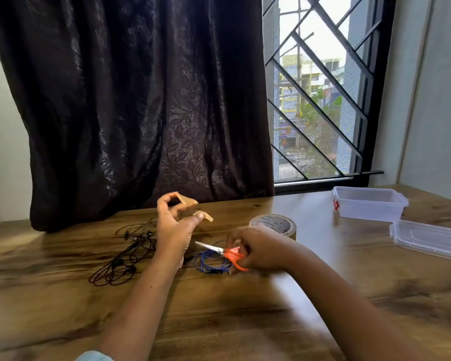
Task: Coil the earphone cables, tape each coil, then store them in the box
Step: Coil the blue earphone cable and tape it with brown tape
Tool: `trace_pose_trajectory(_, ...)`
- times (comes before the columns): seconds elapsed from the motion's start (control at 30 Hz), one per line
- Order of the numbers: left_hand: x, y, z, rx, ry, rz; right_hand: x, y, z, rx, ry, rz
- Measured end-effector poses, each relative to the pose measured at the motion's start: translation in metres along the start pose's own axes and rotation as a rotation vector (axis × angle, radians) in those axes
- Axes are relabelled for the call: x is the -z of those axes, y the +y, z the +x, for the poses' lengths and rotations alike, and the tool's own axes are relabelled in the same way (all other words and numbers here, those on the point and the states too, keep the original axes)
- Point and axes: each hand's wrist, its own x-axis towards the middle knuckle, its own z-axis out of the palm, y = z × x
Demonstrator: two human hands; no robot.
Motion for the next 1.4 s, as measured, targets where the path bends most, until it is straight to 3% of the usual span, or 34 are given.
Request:
trace_pose_trajectory(0.13,-0.003,0.002,-0.003,0.007,0.001,0.010,0.019,0.013,-0.009,-0.102,0.393,0.139)
trace_pose_trajectory(0.2,-0.007,0.002,-0.007,0.001,-0.029,0.027,0.029,0.033,-0.015,-0.304,0.602,0.115)
trace_pose_trajectory(0.27,-0.010,0.001,-0.011,-0.006,-0.066,0.055,0.034,0.058,-0.024,-0.544,0.688,0.011)
trace_pose_trajectory(0.43,-0.018,-0.007,-0.017,0.000,-0.182,0.107,0.028,0.096,-0.038,-0.845,0.572,0.032)
trace_pose_trajectory(0.67,-0.022,-0.007,-0.022,0.031,-0.257,0.122,0.019,0.105,-0.031,-0.963,0.413,-0.018)
trace_pose_trajectory(0.8,-0.023,-0.006,-0.024,0.052,-0.332,0.117,0.020,0.100,-0.027,-0.921,0.301,-0.014)
trace_pose_trajectory(0.87,-0.024,-0.006,-0.024,0.068,-0.371,0.114,0.022,0.095,-0.025,-0.841,0.365,-0.072)
trace_pose_trajectory(1.0,-0.027,-0.006,-0.027,0.083,-0.391,0.128,0.025,0.061,-0.015,-0.387,0.588,-0.001)
trace_pose_trajectory(1.13,-0.029,-0.007,-0.028,0.080,-0.421,0.167,0.016,0.024,-0.010,-0.049,0.599,0.102)
trace_pose_trajectory(1.4,-0.034,-0.009,-0.035,0.065,-0.525,0.226,0.001,0.019,-0.003,-0.083,0.448,0.100)
